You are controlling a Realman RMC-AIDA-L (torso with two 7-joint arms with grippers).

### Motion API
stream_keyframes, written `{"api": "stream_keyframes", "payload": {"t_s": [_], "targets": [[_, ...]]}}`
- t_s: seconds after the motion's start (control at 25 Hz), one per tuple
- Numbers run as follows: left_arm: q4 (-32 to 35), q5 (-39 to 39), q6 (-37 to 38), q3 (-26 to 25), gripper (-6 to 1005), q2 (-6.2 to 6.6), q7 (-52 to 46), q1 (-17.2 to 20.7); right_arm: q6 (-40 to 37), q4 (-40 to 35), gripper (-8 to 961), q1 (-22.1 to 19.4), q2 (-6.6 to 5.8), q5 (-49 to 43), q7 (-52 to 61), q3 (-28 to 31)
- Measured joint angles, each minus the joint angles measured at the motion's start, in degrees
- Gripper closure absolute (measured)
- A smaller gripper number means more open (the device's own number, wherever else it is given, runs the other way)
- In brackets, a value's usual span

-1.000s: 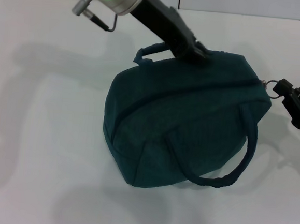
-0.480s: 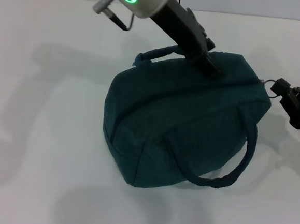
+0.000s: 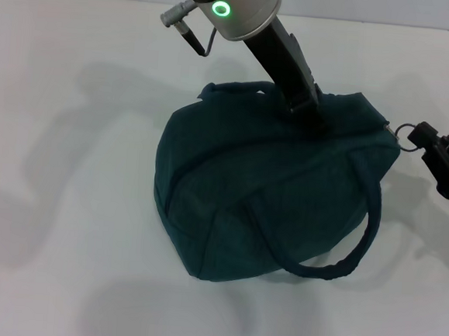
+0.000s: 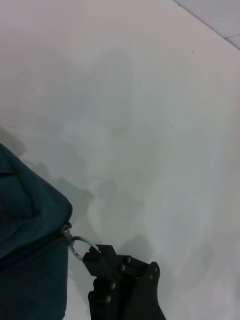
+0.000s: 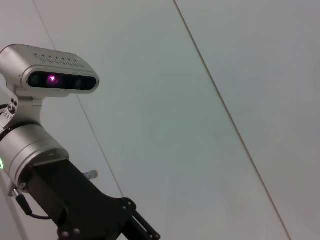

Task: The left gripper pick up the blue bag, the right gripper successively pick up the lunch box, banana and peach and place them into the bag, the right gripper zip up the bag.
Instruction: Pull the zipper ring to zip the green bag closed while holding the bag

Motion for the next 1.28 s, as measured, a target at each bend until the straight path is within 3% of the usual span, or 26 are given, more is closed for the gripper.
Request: {"api": "stream_keyframes", "payload": {"t_s": [0.08, 0.28, 0.4, 0.8, 1.0, 1.28], "targets": [[0.07, 0.04, 0.13, 0.02, 351, 0.0, -0.01, -0.02, -0.03, 0.16, 937, -0.15, 0.0, 0.0, 0.0, 0.11], [0.28, -0.02, 0.61, 0.03, 562, 0.0, -0.03, 0.35, 0.08, 0.39, 937, -0.4, -0.06, -0.01, 0.0, 0.14], [0.35, -0.5, 0.98, 0.02, 784, 0.02, 0.1, 0.6, 0.31, 0.66, 936, -0.42, -0.11, -0.01, 0.0, 0.24], [2.95, -1.62, 3.94, -0.55, 823, 0.07, 0.39, 2.6, 2.22, 0.91, 936, -0.47, -0.18, 0.17, 0.0, 1.97], [4.03, -5.0, 5.4, -0.73, 860, 0.89, 0.54, 3.43, 3.46, 0.93, 936, -0.3, -0.18, 0.19, 0.0, 1.84], [4.11, -5.23, 5.91, -1.69, 882, 1.1, 0.58, 3.89, 6.74, 0.93, 936, 0.04, -0.18, -0.3, 0.0, 1.36]]}}
